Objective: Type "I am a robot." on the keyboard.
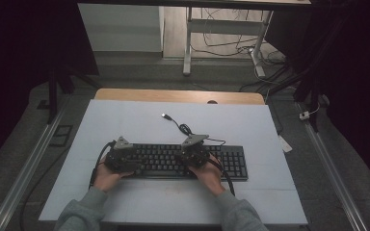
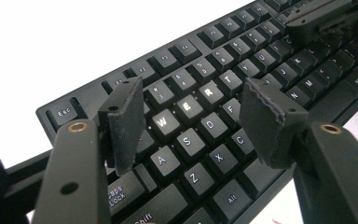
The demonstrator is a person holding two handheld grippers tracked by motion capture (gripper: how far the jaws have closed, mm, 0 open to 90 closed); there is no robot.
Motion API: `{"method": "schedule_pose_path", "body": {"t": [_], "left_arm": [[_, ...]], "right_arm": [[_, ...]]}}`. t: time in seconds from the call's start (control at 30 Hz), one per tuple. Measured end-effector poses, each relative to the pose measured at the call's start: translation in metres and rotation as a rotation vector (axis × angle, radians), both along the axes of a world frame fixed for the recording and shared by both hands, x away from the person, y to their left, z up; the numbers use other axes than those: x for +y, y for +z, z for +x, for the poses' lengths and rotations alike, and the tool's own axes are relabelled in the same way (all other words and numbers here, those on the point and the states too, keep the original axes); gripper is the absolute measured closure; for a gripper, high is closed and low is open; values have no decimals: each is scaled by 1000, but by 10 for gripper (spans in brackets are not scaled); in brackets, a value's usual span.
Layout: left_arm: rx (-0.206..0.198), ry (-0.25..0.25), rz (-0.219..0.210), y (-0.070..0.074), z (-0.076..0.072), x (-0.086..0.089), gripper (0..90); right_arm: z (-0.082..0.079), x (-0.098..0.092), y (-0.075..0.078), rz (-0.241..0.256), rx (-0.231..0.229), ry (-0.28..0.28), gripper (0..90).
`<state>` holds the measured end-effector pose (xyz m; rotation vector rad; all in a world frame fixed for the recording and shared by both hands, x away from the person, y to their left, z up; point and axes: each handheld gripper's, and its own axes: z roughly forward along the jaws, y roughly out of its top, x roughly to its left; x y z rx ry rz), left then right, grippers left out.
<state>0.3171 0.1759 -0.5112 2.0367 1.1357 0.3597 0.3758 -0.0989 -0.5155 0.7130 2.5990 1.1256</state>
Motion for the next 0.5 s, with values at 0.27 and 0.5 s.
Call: {"method": "schedule_pose_path", "body": {"t": [0.27, 0.5], "left_arm": [[-4, 4, -4, 1, 0, 2, 397], [-3, 6, -7, 1, 0, 3, 396]], "right_arm": [[-4, -11, 9, 48, -17, -15, 897], [-12, -34, 13, 64, -23, -27, 889]]}}
